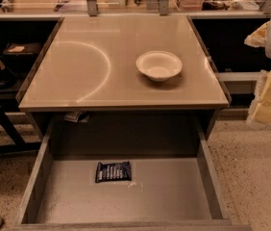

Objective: Pick rxbar blueberry from top drawer and place on counter

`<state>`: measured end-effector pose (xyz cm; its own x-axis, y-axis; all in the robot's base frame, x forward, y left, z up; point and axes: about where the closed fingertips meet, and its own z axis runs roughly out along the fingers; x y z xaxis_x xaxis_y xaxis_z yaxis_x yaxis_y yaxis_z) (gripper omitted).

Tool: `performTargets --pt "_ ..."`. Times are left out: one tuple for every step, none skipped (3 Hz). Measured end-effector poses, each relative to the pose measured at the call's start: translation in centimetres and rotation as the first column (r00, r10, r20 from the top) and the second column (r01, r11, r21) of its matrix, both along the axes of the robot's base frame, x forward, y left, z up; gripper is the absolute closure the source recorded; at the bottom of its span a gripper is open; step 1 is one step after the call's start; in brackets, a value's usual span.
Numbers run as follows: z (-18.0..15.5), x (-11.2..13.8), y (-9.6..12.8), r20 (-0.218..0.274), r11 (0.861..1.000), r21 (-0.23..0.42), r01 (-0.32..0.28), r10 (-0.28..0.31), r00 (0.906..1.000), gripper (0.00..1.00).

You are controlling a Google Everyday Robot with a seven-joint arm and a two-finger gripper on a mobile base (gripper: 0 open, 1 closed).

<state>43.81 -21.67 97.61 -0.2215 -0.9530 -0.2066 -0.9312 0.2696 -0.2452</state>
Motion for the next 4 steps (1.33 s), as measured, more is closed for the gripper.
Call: performTargets --pt "0.0 0.0 0.0 0.0 1.0 0.0 0.0 0.0 1.0 0.0" --pt "-0.9 -0.5 1.2 0.003 0.999 0.002 -0.034 0.034 0.9994 0.0" --pt "-3.5 -1.8 5.5 -0.025 0.996 0.041 -0.074 0.075 0.9969 0.0" --pt "-7.5 -2.8 10.3 -0.083 0.992 0.076 -0.099 0.105 0.9909 0.0"
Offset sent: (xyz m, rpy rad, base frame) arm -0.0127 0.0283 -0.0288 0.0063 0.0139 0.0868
